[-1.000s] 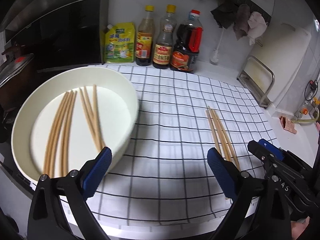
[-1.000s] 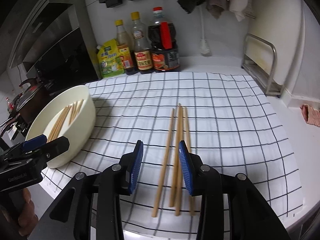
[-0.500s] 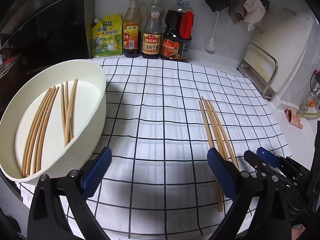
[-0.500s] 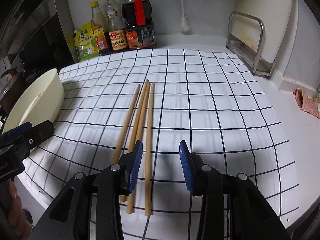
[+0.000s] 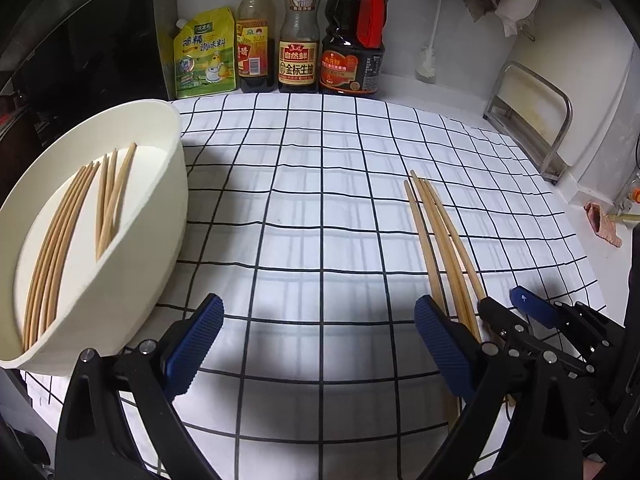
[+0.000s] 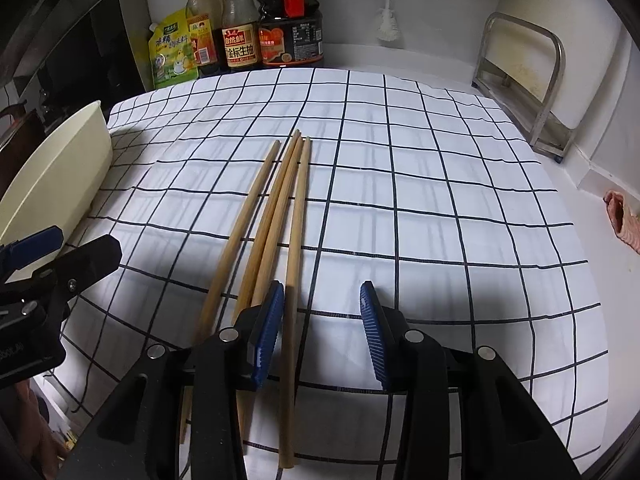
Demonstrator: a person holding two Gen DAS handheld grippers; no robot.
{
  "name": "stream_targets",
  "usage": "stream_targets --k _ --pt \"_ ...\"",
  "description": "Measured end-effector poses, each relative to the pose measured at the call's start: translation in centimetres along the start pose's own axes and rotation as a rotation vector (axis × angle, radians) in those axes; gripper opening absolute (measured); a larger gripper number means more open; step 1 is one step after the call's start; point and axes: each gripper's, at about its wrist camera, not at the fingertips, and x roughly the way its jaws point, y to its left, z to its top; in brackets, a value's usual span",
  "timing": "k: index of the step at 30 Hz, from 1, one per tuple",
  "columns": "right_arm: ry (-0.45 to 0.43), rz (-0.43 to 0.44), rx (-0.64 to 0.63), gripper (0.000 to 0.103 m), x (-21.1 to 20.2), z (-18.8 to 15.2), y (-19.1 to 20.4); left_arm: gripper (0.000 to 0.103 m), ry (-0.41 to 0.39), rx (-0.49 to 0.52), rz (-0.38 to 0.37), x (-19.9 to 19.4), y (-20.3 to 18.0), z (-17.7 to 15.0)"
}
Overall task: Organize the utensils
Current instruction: 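Separate a chopstick from the bundle with the right tool while the left tool picks another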
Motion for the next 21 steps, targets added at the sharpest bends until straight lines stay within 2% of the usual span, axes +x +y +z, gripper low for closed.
stream_targets --k 21 --pt "-0.008 -0.003 0.073 0.038 -0.5 -0.7 -4.9 0.095 0.082 0.036 -0.032 3.4 -3.8 0.1"
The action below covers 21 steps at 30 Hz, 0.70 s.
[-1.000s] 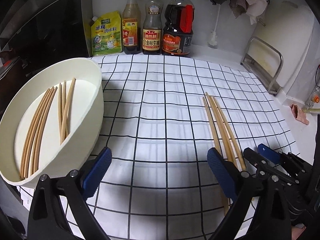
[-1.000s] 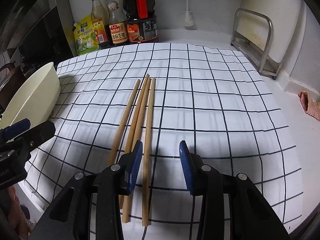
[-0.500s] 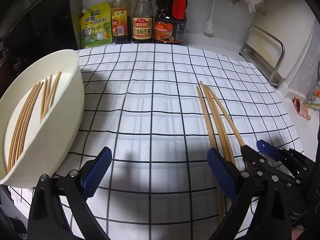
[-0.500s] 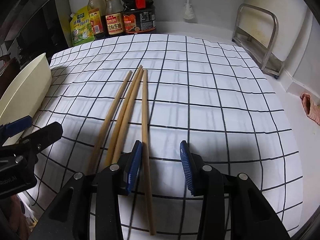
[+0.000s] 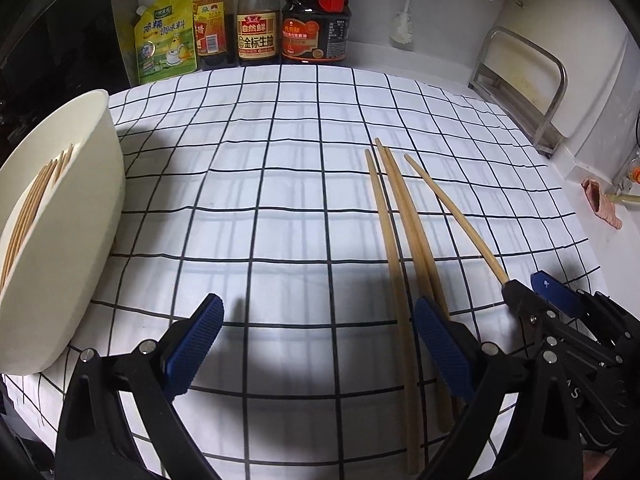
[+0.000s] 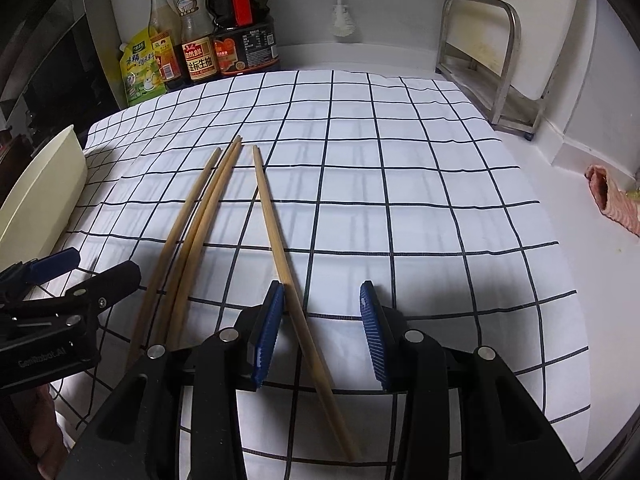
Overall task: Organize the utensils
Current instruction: 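Separate a chopstick from the bundle with the right tool while the left tool picks another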
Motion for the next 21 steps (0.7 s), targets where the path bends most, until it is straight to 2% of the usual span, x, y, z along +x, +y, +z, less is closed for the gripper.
stream_targets --k 10,19,21 --pt "-0.001 0.003 0.002 0.038 0.0 0.0 -0.1 0.095 0.043 0.023 0.040 1.3 -0.5 -0.2" --pt "0.000 -0.026 -0.056 0.039 0.4 0.2 0.8 0.096 0.041 0.040 0.068 1.6 -0.7 0.0" --pt "-0.002 -0.028 -0.073 0.039 0.6 0.4 1.1 0.091 0.037 0.046 0.063 1.5 -0.8 -0.1"
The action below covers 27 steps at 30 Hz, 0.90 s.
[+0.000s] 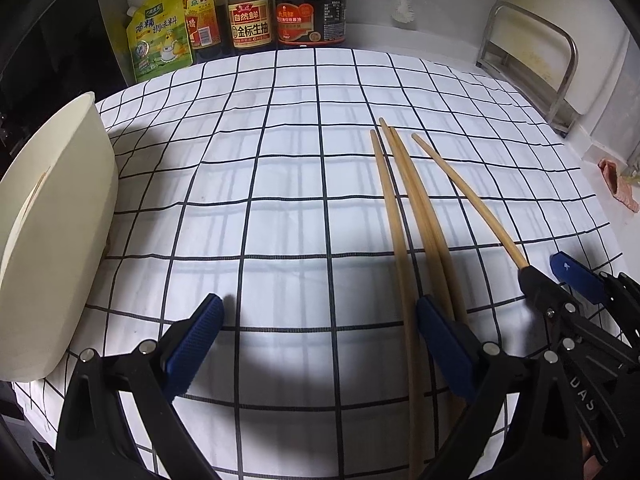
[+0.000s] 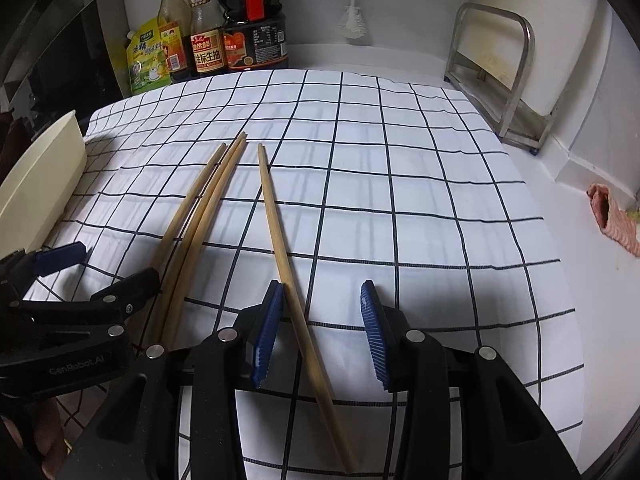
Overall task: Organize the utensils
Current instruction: 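Separate a chopstick from the bundle with the right tool while the left tool picks another, then grasp one chopstick with the right tool while the left tool grasps another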
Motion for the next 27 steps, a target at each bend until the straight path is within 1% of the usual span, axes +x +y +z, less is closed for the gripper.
stream_targets --k 1,3,4,5,6,7,9,10,12,15,20,23,27 --pt "-0.001 0.002 -0.003 0.039 0.0 0.1 0.0 0.089 -0.005 0.005 -0.005 -0.1 -0.1 0.0" --pt "-0.002 0.004 -0.011 0.039 0.1 0.2 0.1 0.074 -0.016 0.022 -0.007 -0.5 -0.4 0.0" --pt "-0.003 0.005 -0.017 0.037 0.1 0.2 0.2 0.069 -0.020 0.028 -0.012 -0.6 -0.6 0.0" --pt "-0.004 0.013 -0.024 0.034 0.1 0.2 0.4 0.059 -0.022 0.032 -0.015 -0.8 -0.8 0.0" --pt "-0.005 0.022 -0.032 0.027 0.1 0.2 0.6 0.048 -0.022 0.037 -0.025 -0.9 -1.0 0.0" --pt "-0.006 0.028 -0.042 0.020 0.1 0.2 0.9 0.042 -0.022 0.042 -0.031 -1.0 -1.1 0.0" --pt "-0.006 0.037 -0.051 0.009 0.0 0.2 1.2 0.014 -0.021 0.050 -0.036 -1.1 -1.4 0.1" --pt "-0.005 0.039 -0.049 0.006 0.0 0.2 1.3 0.009 -0.020 0.052 -0.036 -1.1 -1.5 0.1" --pt "-0.004 0.068 -0.018 0.006 0.0 0.3 1.0 0.007 -0.017 0.049 -0.043 -1.2 -1.4 0.0" --pt "-0.003 0.102 0.032 0.006 -0.3 0.3 0.5 0.007 -0.013 0.028 -0.076 -1.5 -0.6 -0.1" --pt "-0.037 0.135 0.068 0.006 -2.4 0.4 1.0 0.007 -0.058 0.007 -0.120 -3.8 0.7 -0.1" --pt "-0.068 0.146 0.072 0.006 -4.2 0.8 2.2 0.007 -0.094 -0.002 -0.138 -5.9 1.9 0.0" --pt "-0.112 0.184 0.062 0.006 -6.5 2.2 4.9 0.007 -0.142 -0.031 -0.143 -8.5 4.8 0.1"
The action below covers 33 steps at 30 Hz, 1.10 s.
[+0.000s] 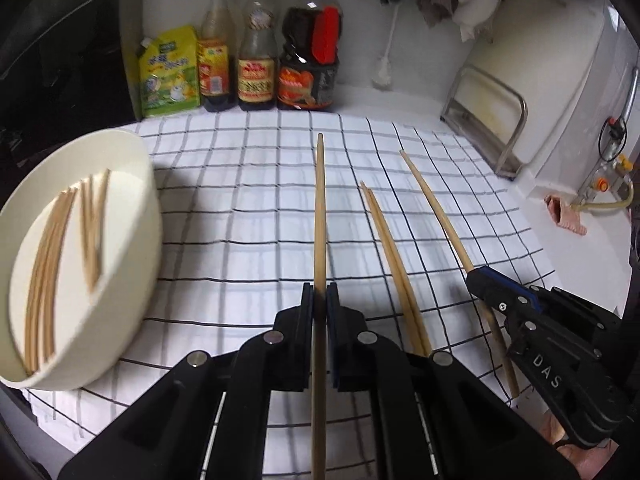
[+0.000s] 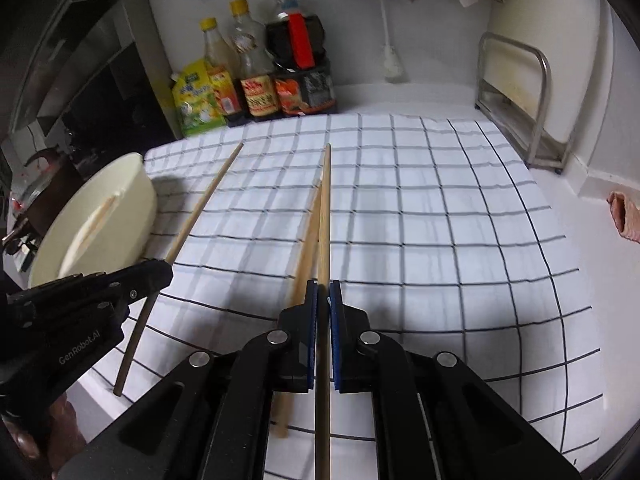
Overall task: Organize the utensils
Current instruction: 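Grasp one chopstick with the right tool while the left tool grasps another, then carry both chopsticks into the cream basin and open both tools to release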
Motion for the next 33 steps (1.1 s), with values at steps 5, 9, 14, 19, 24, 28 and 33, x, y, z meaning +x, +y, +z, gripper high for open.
stream_targets --k 5,9,14,19,24,28,33 --pt "-0.041 0.077 -0.047 0.006 -0.1 2.7 5.5 0.007 -0.054 -0.045 0.041 -3.3 5.2 0.7" --pt "-0.046 0.161 -0.088 0.006 1.6 4.5 10.9 0.007 -0.083 -0.101 0.125 -5.2 10.6 1.2" --pt "-0.015 0.257 -0.158 0.006 4.3 6.1 17.5 0.007 -0.096 -0.184 0.216 -6.2 16.8 1.1" --pt "0.035 0.312 -0.229 0.006 7.4 7.0 23.5 0.007 -0.074 -0.244 0.258 -5.7 21.4 0.9" --pt "0.110 0.317 -0.254 0.006 10.7 6.4 26.3 0.007 -0.050 -0.266 0.264 -4.5 23.6 0.8" --pt "0.149 0.309 -0.243 0.006 12.3 6.0 26.4 0.007 -0.027 -0.272 0.260 -3.2 24.1 0.6" --pt "0.163 0.298 -0.233 0.006 12.8 6.0 26.0 0.008 -0.015 -0.272 0.260 -2.3 24.2 0.8"
